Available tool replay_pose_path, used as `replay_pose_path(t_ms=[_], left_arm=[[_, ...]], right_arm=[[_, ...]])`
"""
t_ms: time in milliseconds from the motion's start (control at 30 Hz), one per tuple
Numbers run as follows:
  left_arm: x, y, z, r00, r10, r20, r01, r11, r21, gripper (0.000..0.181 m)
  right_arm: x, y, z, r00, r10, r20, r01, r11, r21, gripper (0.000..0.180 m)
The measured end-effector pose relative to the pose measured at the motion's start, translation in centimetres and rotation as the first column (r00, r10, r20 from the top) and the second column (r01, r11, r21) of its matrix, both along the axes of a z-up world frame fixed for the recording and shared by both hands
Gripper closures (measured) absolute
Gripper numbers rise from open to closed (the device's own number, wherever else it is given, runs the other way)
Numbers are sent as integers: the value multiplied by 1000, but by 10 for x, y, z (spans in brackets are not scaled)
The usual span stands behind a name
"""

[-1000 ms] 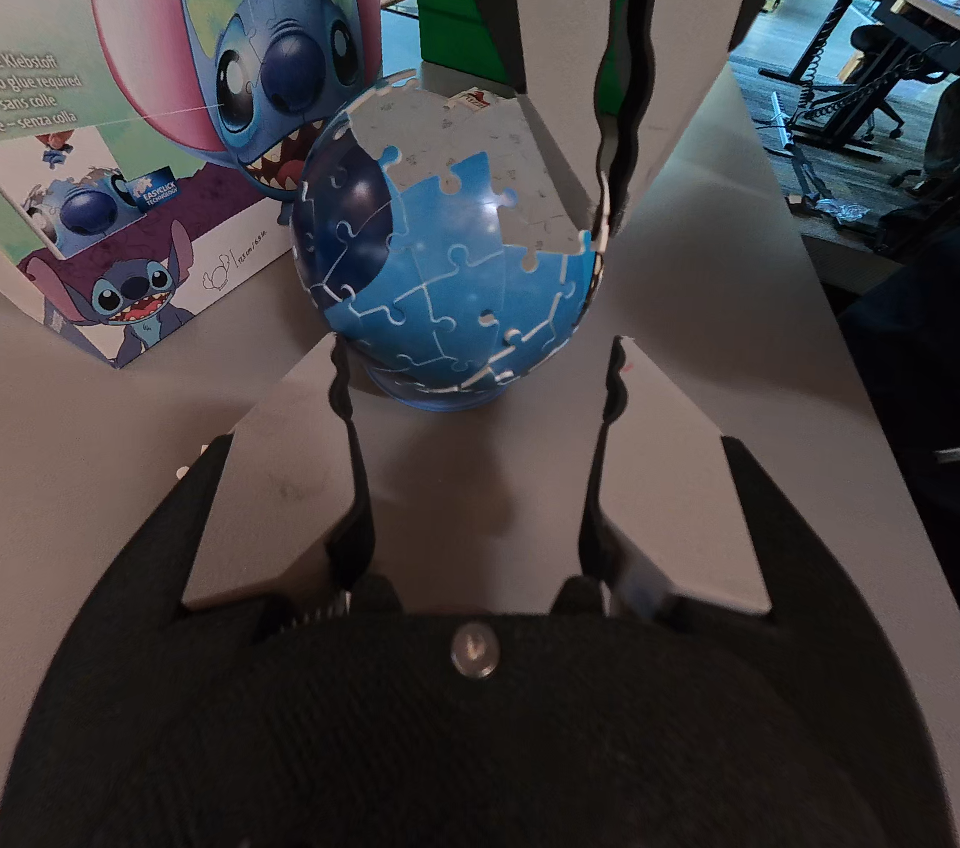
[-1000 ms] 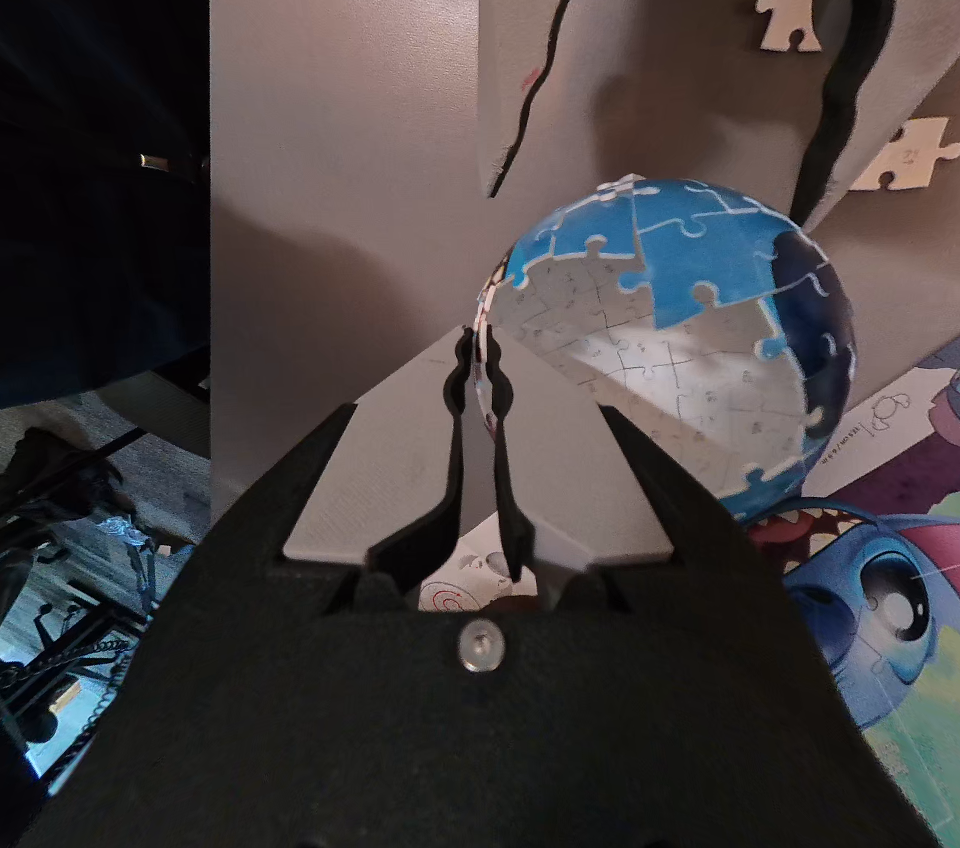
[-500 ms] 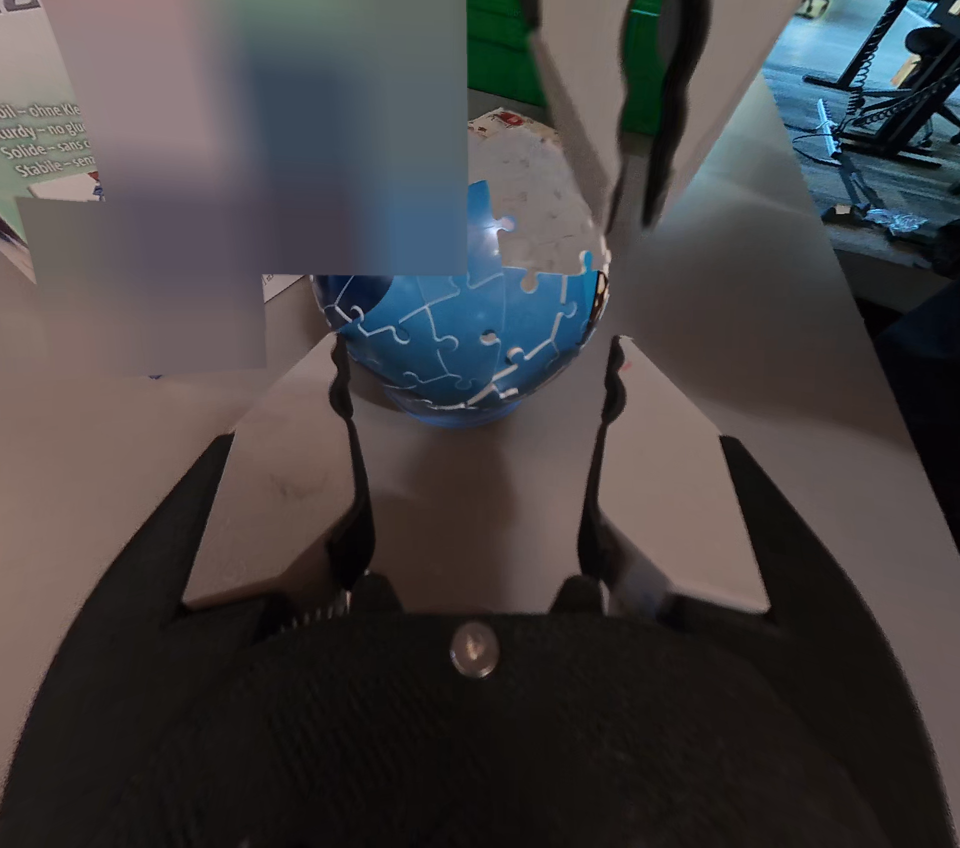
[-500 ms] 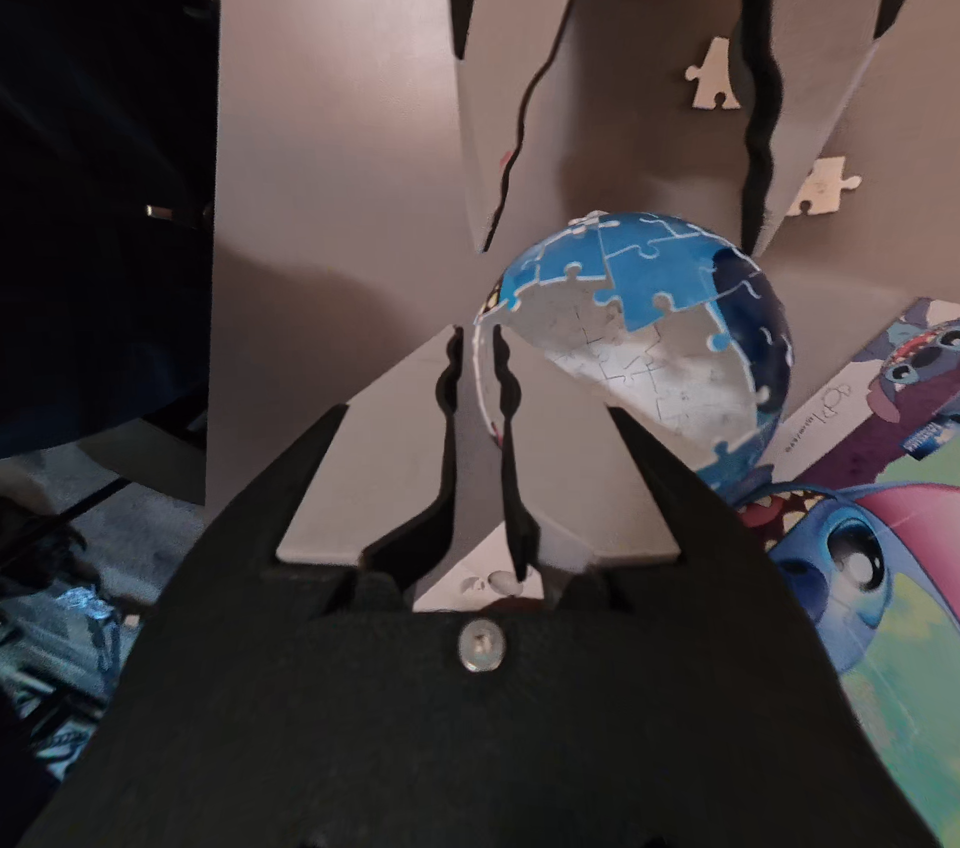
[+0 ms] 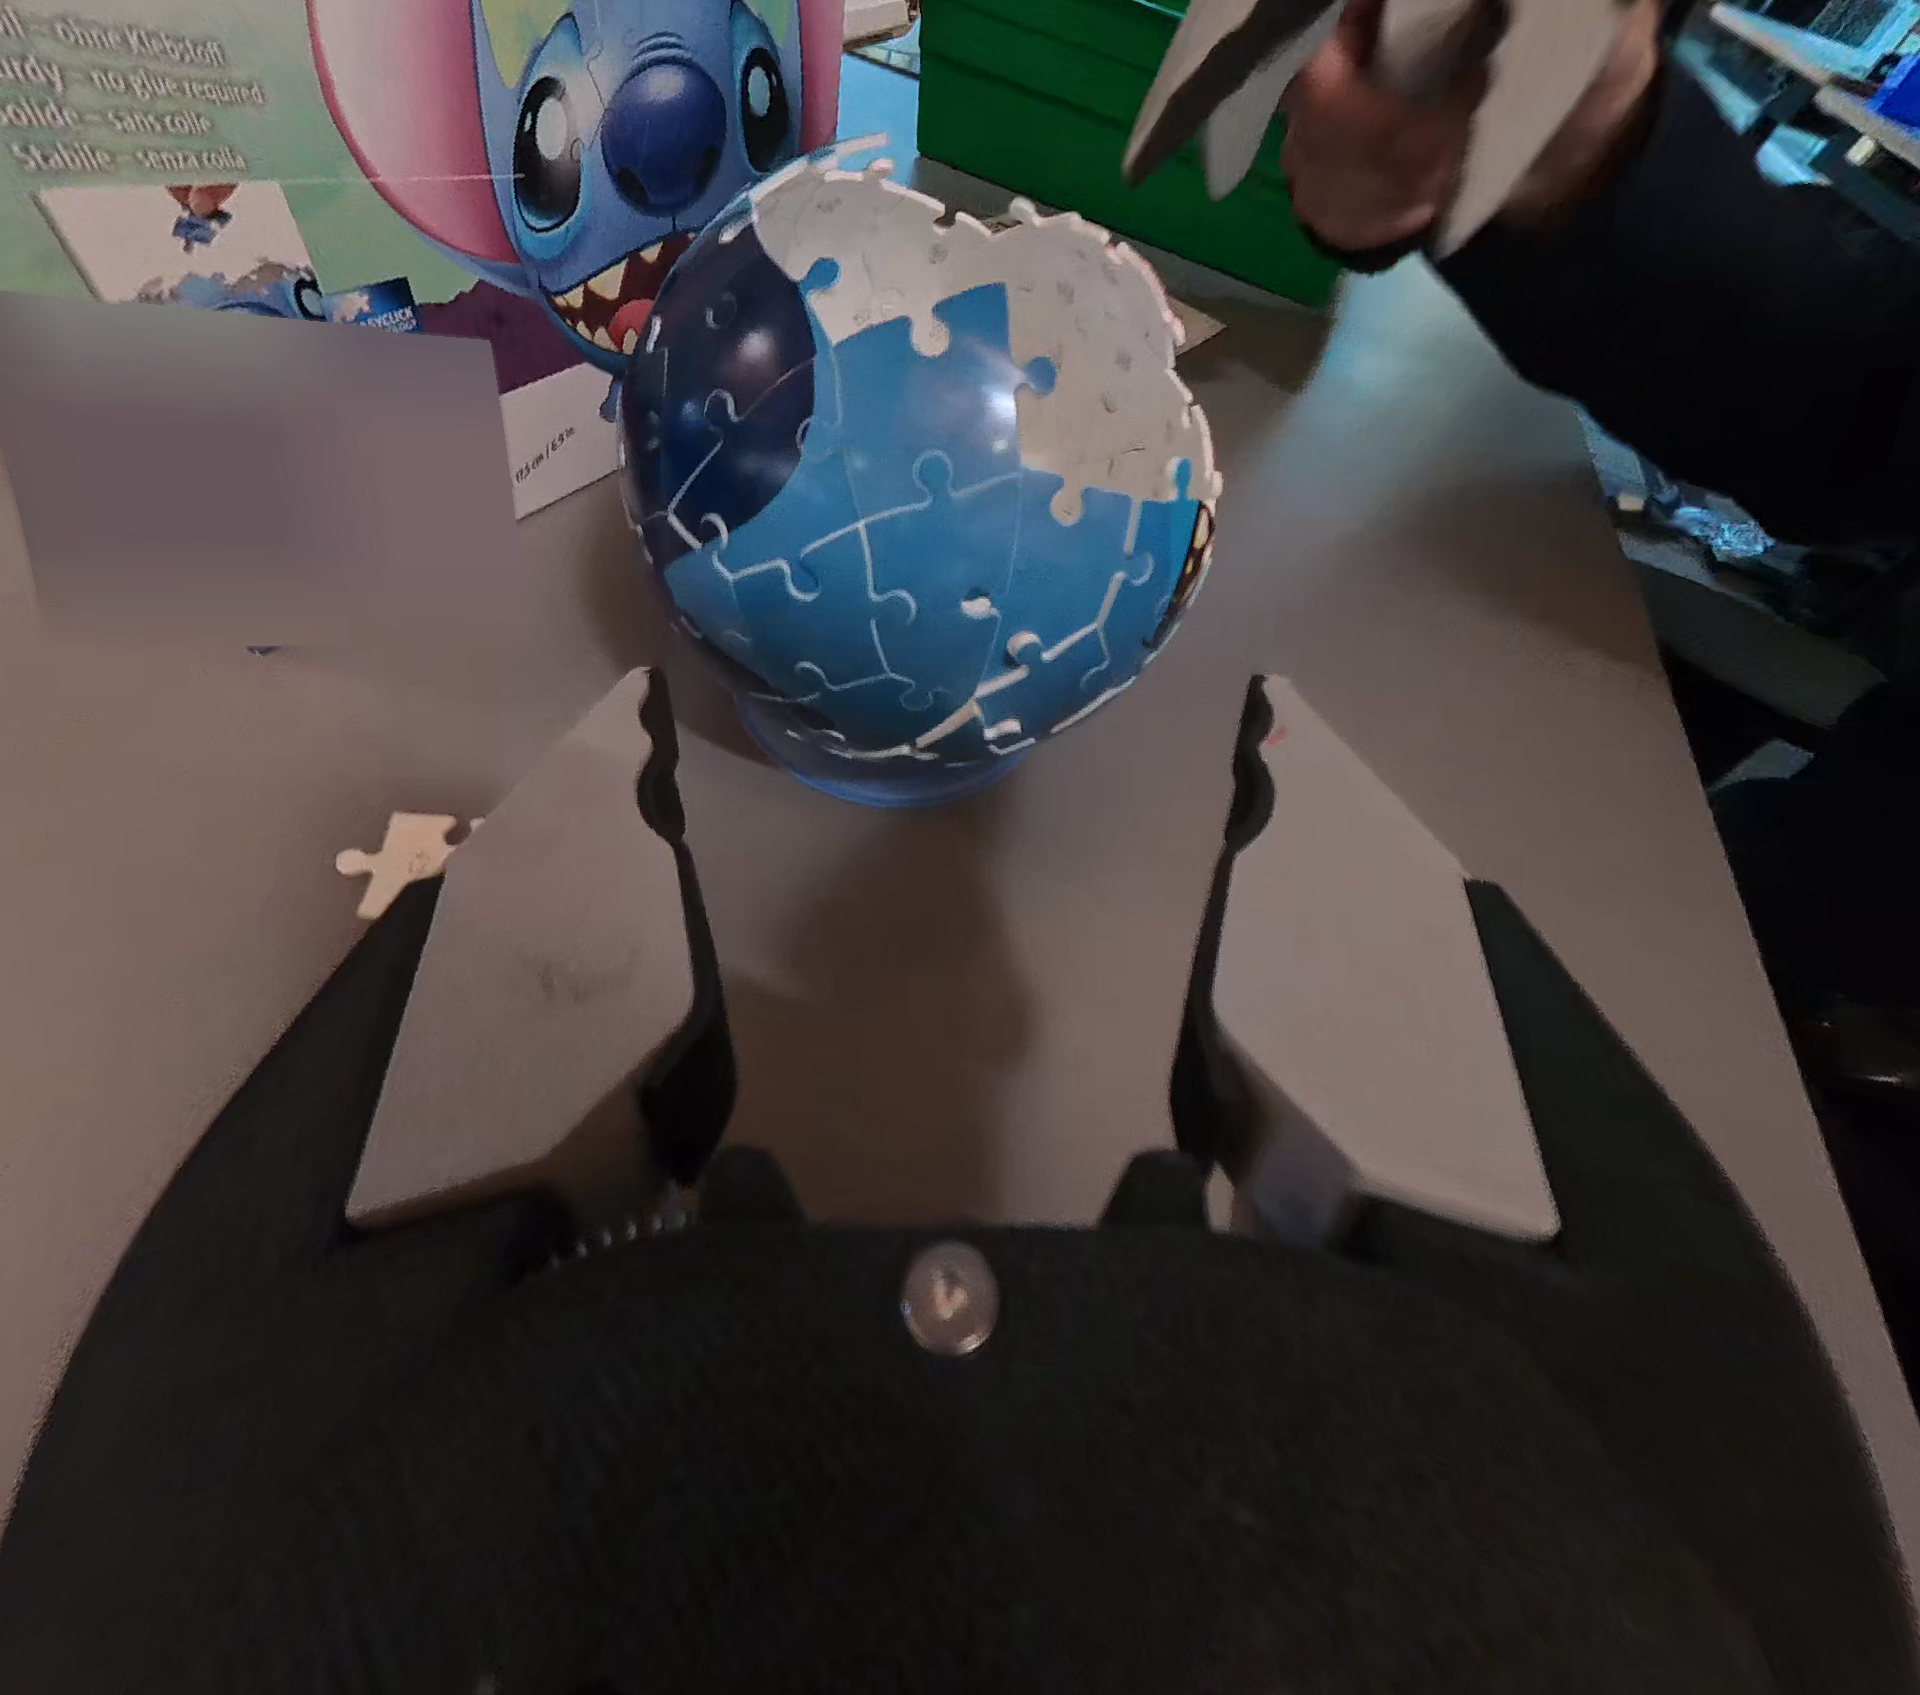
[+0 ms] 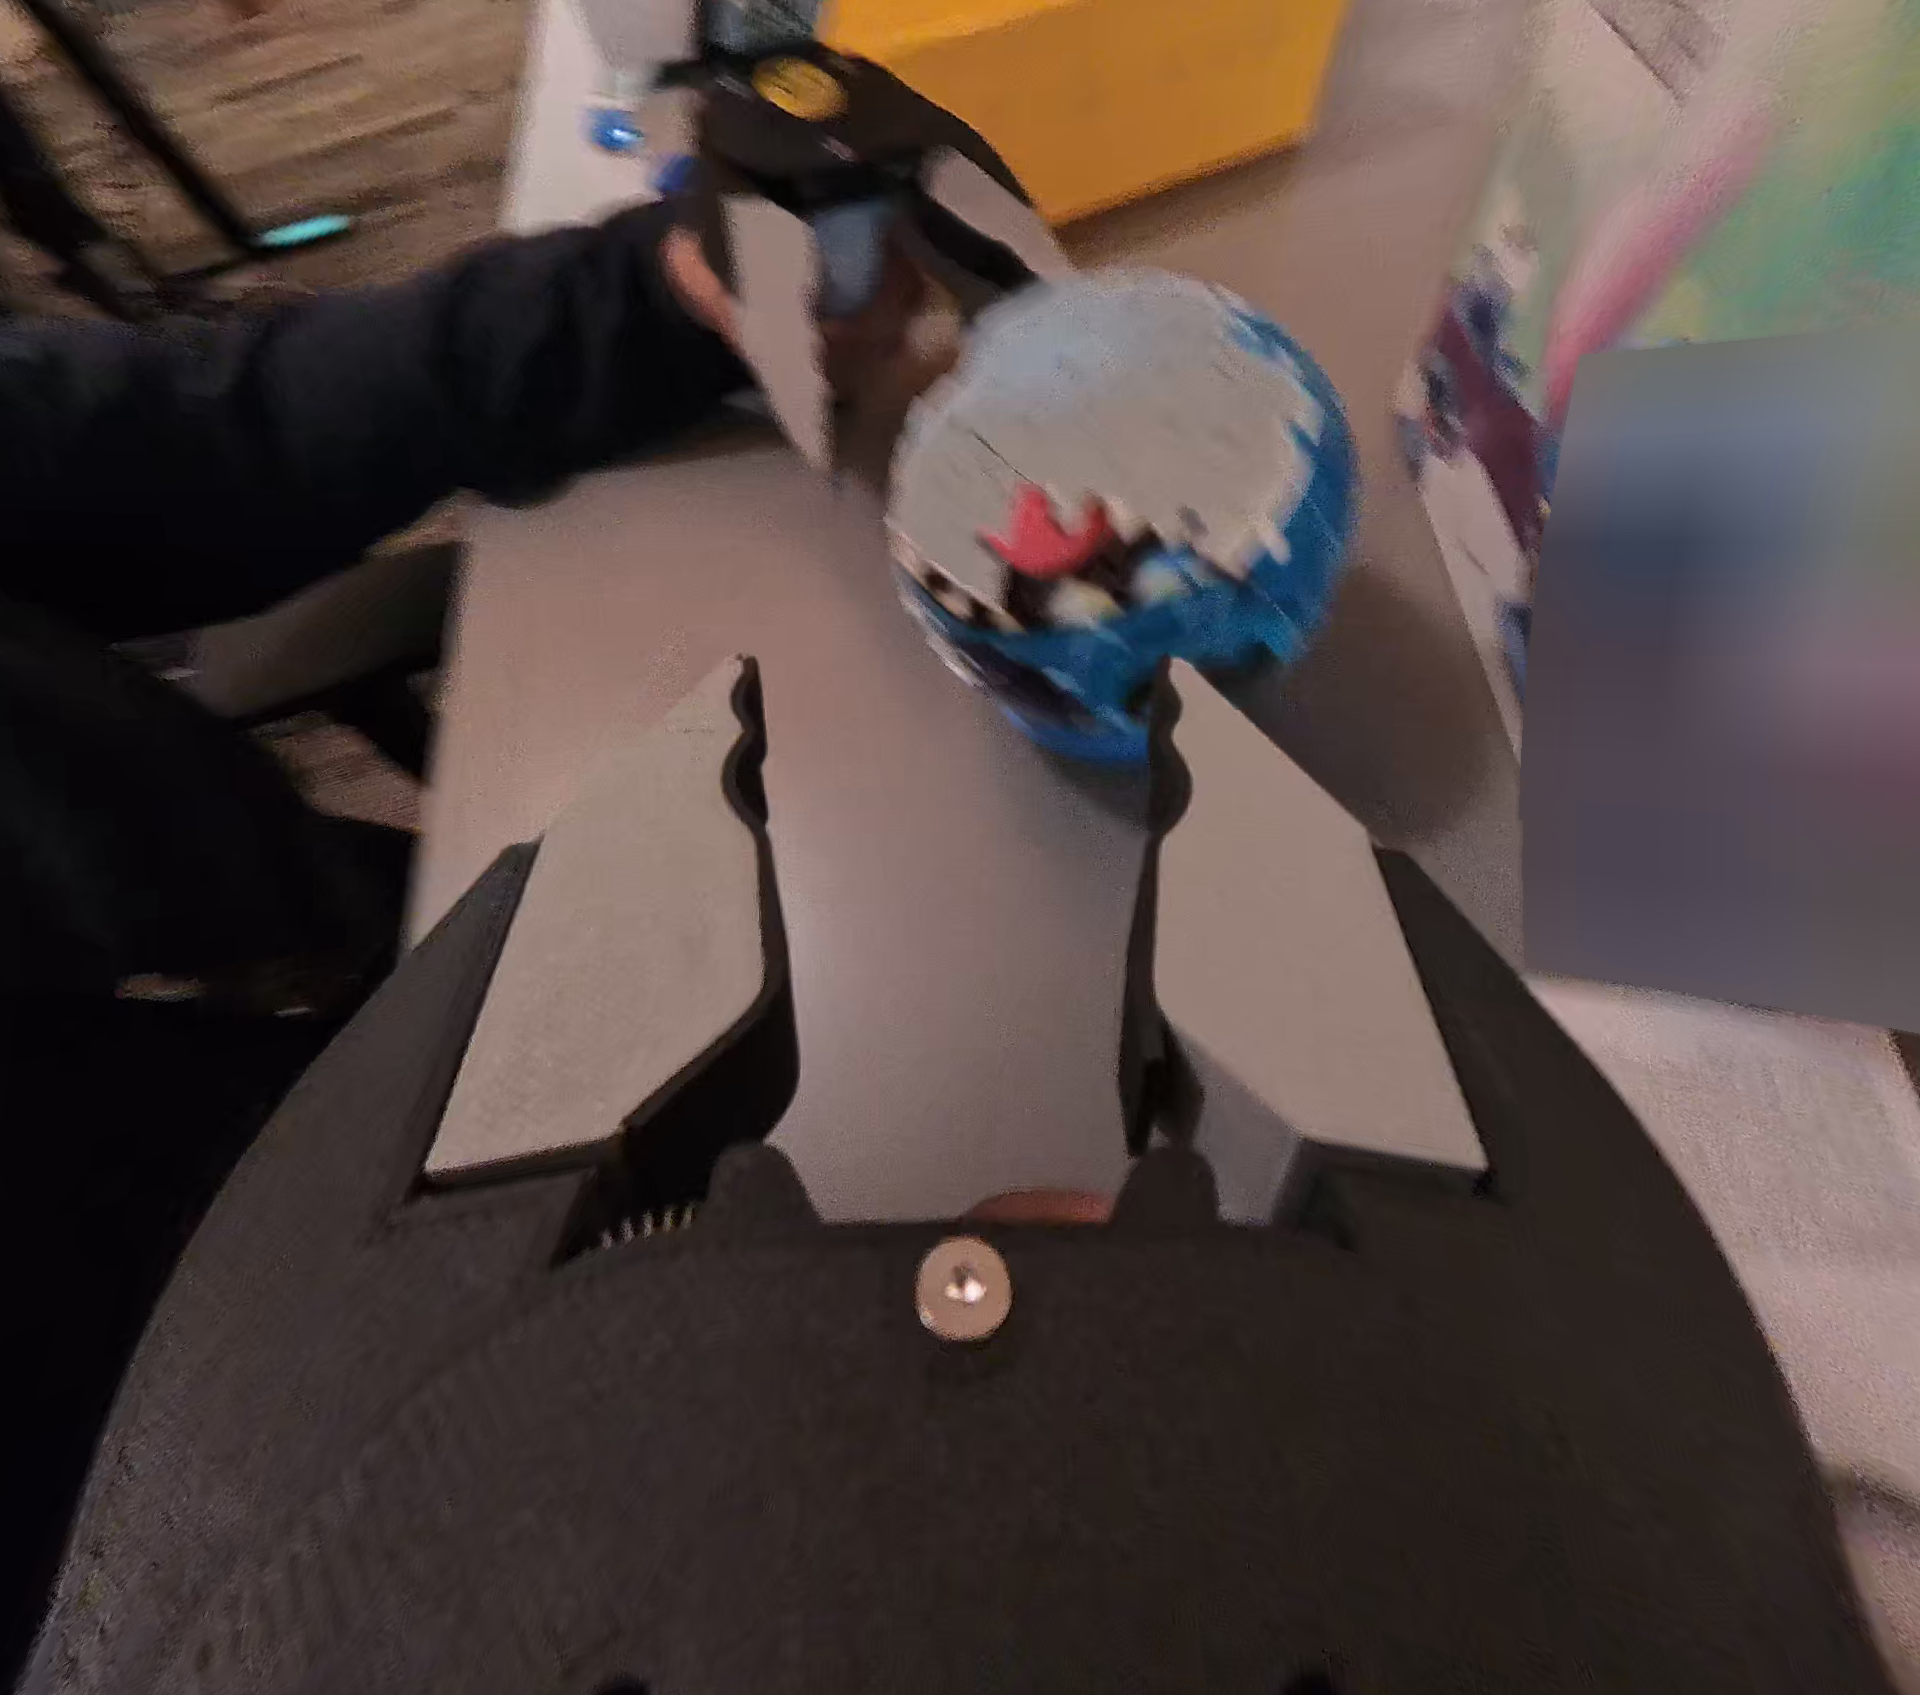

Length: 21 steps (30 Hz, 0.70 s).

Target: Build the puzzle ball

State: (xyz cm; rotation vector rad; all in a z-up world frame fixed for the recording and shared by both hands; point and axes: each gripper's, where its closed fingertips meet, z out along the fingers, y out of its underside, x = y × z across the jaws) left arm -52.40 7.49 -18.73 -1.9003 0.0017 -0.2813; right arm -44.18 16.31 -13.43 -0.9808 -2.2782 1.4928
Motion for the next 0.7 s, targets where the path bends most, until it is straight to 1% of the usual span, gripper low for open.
replay_pose_path(t_ms=[67, 133, 200, 267, 300, 400, 500, 600, 700], left_arm=[[-1, -2, -5, 1000, 27, 6, -27, 1000, -5, 75], [-4, -2, -6, 998, 60, 11, -60, 998, -7, 74], [-2, -4, 1, 997, 76, 30, -77, 997, 32, 74], [-1, -7, 3, 995, 94, 44, -95, 995, 40, 74], [-1, -8, 3, 994, 104, 45, -105, 994, 40, 73], [-1, -10, 4, 990, 138, 40, -140, 989, 55, 74], [-6, -10, 2, 984, 166, 56, -169, 984, 47, 76], [-13, -12, 6, 978, 198, 70, -204, 976, 79, 81], [-24, -19, 9, 964, 259, 55, -264, 960, 99, 81]], right_arm=[[-7, 32, -27, 988, -147, -45, 150, 987, 56, 105], [-7, 44, -41, 975, -213, -61, 215, 976, 24, 105], [-7, 44, -49, 972, -235, -27, 234, 971, -49, 106], [-9, 42, -58, 973, -231, 29, 232, 971, -57, 104], [-11, 43, -64, 972, -232, 40, 233, 972, -33, 103], [-17, 57, -89, 952, -297, 81, 292, 954, 67, 105], [-17, 67, -114, 931, -330, 154, 302, 936, 179, 106], [-19, 71, -115, 924, -355, 140, 324, 924, 204, 107], [-21, 76, -117, 919, -377, 117, 343, 909, 236, 118]])
